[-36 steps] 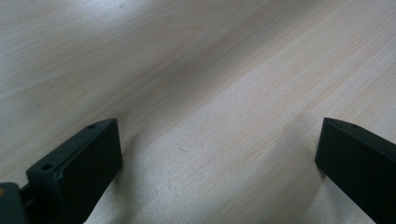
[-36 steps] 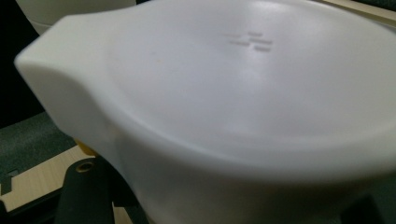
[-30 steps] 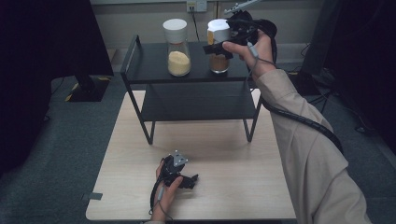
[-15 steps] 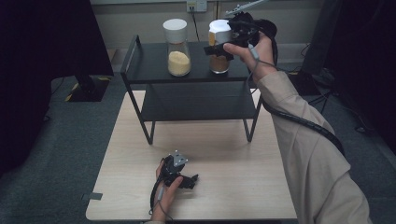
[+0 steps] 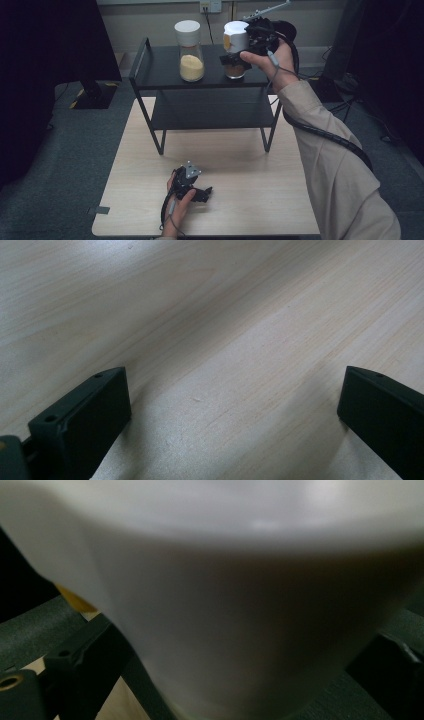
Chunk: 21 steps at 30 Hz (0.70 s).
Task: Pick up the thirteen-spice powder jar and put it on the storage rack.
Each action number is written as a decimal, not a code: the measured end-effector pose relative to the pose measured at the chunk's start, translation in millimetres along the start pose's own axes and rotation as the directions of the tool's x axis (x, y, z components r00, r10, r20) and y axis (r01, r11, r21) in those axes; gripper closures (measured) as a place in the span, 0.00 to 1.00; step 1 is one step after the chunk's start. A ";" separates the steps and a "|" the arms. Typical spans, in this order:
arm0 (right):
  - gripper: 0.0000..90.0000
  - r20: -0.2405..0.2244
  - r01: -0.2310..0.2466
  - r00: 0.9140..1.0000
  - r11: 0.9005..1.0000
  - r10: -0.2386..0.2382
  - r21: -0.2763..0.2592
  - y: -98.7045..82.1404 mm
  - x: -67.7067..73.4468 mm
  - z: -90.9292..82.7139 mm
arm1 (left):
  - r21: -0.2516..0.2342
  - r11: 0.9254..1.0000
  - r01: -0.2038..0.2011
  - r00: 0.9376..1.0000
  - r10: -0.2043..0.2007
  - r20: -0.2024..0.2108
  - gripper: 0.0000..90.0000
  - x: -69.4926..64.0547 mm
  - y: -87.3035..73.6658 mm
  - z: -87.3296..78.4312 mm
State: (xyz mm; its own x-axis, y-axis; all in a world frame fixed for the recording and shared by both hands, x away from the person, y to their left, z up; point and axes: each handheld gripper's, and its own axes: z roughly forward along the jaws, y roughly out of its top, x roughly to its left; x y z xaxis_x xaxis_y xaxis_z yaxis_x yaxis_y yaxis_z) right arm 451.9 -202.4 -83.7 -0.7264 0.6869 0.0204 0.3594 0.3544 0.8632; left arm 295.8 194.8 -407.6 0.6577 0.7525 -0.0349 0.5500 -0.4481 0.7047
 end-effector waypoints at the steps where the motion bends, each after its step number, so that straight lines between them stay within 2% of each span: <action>1: 0.03 0.003 0.001 1.000 1.000 -0.001 0.001 -1.1 0.8 -0.7 | 0.000 1.000 0.000 1.000 0.000 0.000 0.00 -0.1 0.0 0.0; 7: 0.01 0.008 -0.009 1.000 1.000 0.009 0.000 -9.9 2.9 -4.7 | 0.000 1.000 0.001 1.000 -0.001 0.001 0.00 0.0 -0.1 0.0; 21: 0.00 -0.026 -0.020 0.999 1.000 0.019 -0.005 -28.6 6.4 -18.8 | -0.001 1.000 0.001 1.000 -0.001 0.000 0.00 0.0 -0.1 0.0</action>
State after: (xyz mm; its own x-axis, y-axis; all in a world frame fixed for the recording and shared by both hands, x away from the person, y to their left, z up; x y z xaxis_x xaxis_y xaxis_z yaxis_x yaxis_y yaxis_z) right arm 426.0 -220.0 -98.8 -0.7342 0.6771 0.0503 0.3709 0.3380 0.8649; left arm 295.7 194.8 -407.6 0.6572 0.7528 -0.0361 0.5506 -0.4469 0.7051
